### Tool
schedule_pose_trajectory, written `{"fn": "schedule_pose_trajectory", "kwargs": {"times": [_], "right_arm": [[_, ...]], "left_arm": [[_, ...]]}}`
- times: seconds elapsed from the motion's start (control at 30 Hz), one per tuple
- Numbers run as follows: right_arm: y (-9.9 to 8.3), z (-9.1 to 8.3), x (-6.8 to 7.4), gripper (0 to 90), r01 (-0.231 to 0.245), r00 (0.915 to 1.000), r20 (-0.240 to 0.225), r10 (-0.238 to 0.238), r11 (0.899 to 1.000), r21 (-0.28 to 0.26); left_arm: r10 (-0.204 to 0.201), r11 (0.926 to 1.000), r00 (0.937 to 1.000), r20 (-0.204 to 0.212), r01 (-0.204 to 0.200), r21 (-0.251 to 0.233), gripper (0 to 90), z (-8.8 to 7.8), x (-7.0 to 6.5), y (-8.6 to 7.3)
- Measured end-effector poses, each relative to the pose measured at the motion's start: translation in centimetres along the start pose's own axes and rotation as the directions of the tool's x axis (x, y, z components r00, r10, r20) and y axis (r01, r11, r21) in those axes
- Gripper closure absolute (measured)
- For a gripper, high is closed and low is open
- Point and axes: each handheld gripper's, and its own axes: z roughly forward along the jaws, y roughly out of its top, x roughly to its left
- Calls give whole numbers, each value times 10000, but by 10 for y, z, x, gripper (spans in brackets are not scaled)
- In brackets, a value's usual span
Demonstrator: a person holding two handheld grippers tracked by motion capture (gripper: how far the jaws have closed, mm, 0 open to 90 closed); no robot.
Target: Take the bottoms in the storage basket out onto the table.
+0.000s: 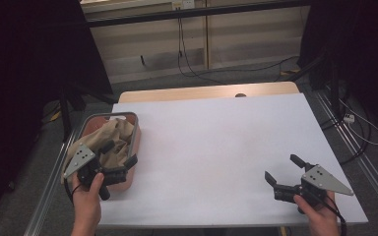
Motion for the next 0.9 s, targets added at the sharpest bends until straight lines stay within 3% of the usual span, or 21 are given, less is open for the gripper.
{"fn": "schedule_pose_trajectory", "kwargs": {"times": [0.07,0.23,0.53,0.73,0.9], "right_arm": [[0,0,0,15,2,10000,-30,-2,10000,13],[0,0,1,16,-12,10000,-71,12,10000,14],[0,-1,1,16,-105,9999,-106,104,9999,-86],[0,-2,1,16,-61,9999,-137,60,10000,-76],[1,-2,1,17,-115,9998,-140,113,9999,-114]], "left_arm": [[162,9999,9998,-103,-162,8,20,0,2,7],[124,9999,9997,-210,-126,-94,20,2,7,22],[295,9993,9979,-571,-282,230,20,14,28,46],[625,9955,9931,-997,-548,778,22,21,43,48],[358,9932,9901,-1357,-202,1147,23,27,61,42]]}}
